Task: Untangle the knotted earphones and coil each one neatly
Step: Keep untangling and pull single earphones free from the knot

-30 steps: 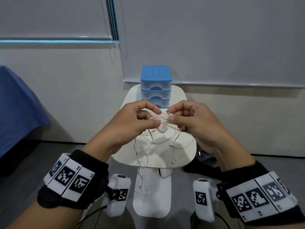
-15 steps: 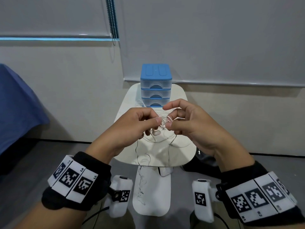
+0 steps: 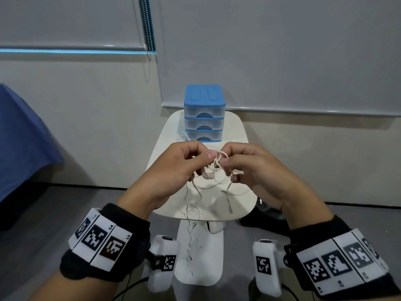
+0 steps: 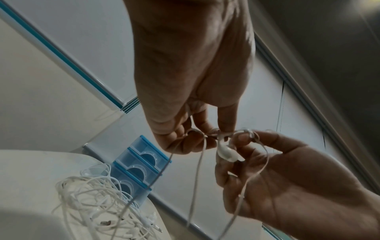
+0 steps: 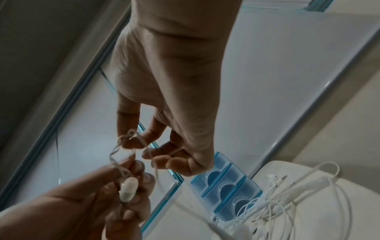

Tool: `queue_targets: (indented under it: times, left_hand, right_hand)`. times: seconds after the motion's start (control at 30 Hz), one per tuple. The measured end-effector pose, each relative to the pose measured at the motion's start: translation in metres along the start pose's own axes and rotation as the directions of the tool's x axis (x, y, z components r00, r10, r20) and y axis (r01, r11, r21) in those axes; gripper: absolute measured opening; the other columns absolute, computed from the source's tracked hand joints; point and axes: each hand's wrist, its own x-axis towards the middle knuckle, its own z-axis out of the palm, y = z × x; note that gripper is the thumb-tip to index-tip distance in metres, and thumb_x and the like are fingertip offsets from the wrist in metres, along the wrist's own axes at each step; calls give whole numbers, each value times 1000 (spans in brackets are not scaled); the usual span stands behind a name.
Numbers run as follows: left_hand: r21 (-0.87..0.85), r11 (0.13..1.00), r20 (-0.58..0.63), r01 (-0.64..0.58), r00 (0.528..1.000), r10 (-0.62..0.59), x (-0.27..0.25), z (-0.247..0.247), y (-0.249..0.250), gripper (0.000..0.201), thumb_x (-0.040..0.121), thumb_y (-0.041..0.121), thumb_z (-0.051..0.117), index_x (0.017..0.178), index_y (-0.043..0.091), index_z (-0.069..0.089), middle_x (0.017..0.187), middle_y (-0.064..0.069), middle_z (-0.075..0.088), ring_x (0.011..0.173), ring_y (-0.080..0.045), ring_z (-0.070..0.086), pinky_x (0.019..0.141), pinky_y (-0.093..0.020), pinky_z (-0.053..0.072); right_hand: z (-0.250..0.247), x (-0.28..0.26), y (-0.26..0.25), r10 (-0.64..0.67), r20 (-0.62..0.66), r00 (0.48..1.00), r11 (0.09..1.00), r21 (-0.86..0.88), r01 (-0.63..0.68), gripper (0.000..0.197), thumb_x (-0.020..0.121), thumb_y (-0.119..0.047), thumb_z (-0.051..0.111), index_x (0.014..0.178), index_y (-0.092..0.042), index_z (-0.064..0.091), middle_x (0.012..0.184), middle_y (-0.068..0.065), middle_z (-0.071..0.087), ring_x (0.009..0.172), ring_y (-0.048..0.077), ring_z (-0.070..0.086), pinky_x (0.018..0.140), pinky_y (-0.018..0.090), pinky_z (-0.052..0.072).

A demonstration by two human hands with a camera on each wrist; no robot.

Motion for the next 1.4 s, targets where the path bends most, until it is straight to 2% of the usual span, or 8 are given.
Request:
queue_targets:
  times: [0.2,0.37,0.57,0.67,0.83,1.03,1.17,1.4]
  left_hand:
    - [-55,998,10,7,1000,-7,-3,3,-3,18,99,21,68,84,12,63,85,-10,61,72,-14,54,64,-29,41]
    - [-102,995,23,-11,1000,14,-4,2,2,20,101,18,63,89,2,61,81,2,61,66,-13,54,58,-23,39]
    - [-339,941,87,-3,996,34,-3,2,11,17,98,17,64,81,15,65,84,-4,66,63,-11,51,54,-18,38]
    - [-393,919,130,16,991,39,-2,1,12,21,95,22,62,74,19,63,91,-7,68,64,-13,52,55,-20,38]
    - [-432,900,184,49,982,35,-3,2,14,17,96,19,55,80,16,56,91,-9,67,63,-13,48,59,-25,34]
    - [-286,954,150,90,988,-48,3,10,9,16,96,0,60,101,11,70,76,-3,59,52,-10,41,46,-18,30]
    - [-212,972,89,102,992,-85,3,9,9,8,94,8,69,90,13,66,70,3,56,48,-9,41,42,-17,30]
    - [-175,976,0,126,992,-129,7,-1,1,27,92,19,74,79,18,51,65,2,50,48,-11,41,43,-22,27]
  right_hand:
    - [-9,-2,-7,5,21,1000,923,385,-12,12,87,-14,54,77,-16,49,84,10,60,71,14,54,69,34,35]
    - [-10,-1,-5,67,28,997,891,448,-72,11,90,-21,56,82,-20,48,76,6,51,61,16,42,64,28,36]
    - [-4,-3,0,12,12,1000,976,218,-15,28,80,-18,73,105,-13,60,68,-4,53,57,12,35,57,23,33]
    - [-1,-1,-4,-29,-55,998,988,152,37,18,85,-12,76,95,-12,61,71,-2,62,57,12,32,57,24,31]
    - [-3,1,-8,-12,-281,960,988,146,55,16,95,-7,65,80,-12,64,55,-1,43,49,11,33,47,20,32]
    - [-5,4,-13,174,-423,889,942,336,-25,17,99,-18,54,85,-15,63,51,5,52,48,17,41,41,20,34]
    - [-2,4,-13,203,-378,903,951,296,-90,18,93,-22,52,80,-14,62,58,11,57,43,19,42,45,23,32]
    - [5,8,-10,150,-371,917,975,207,-75,18,88,-17,52,72,-11,59,81,7,65,56,19,44,44,24,31]
